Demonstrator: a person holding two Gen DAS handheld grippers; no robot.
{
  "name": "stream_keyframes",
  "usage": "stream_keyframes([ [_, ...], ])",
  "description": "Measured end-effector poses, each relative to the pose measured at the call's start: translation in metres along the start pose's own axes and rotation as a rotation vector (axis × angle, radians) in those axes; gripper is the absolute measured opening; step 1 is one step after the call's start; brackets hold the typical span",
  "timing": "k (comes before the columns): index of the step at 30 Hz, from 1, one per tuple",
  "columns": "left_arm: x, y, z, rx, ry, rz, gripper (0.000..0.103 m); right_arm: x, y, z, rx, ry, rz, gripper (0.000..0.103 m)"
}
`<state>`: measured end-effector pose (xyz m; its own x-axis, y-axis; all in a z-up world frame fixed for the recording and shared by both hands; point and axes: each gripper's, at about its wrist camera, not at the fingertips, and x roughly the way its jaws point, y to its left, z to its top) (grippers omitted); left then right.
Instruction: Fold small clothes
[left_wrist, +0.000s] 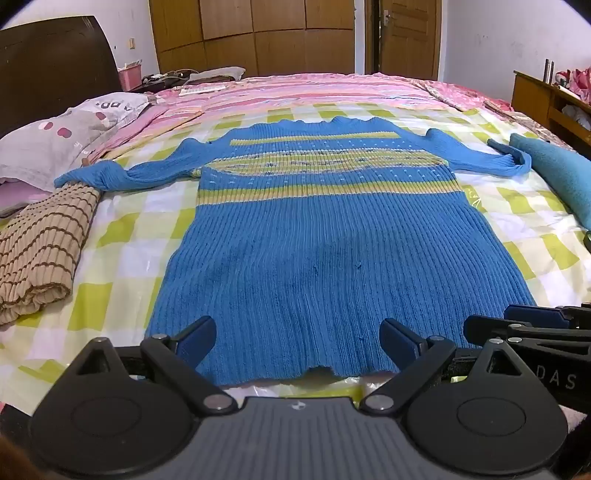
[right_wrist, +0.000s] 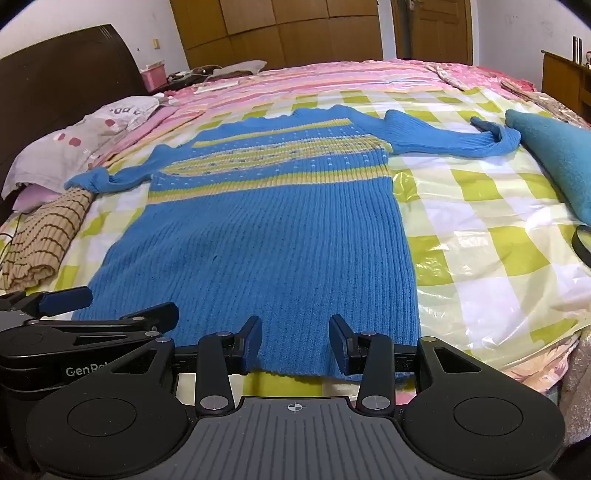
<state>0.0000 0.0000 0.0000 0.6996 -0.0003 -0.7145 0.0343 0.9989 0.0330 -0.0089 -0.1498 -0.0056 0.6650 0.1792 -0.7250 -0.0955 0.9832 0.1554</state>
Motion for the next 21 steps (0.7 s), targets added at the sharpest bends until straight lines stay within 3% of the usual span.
stream_keyframes([
  [21,0.0042,-0.0021,-0.0038,-0.001,0.023,-0.009,0.097,0.0021,0.0045,-0.0009,-0.014,0.006,-0.021,0.040],
])
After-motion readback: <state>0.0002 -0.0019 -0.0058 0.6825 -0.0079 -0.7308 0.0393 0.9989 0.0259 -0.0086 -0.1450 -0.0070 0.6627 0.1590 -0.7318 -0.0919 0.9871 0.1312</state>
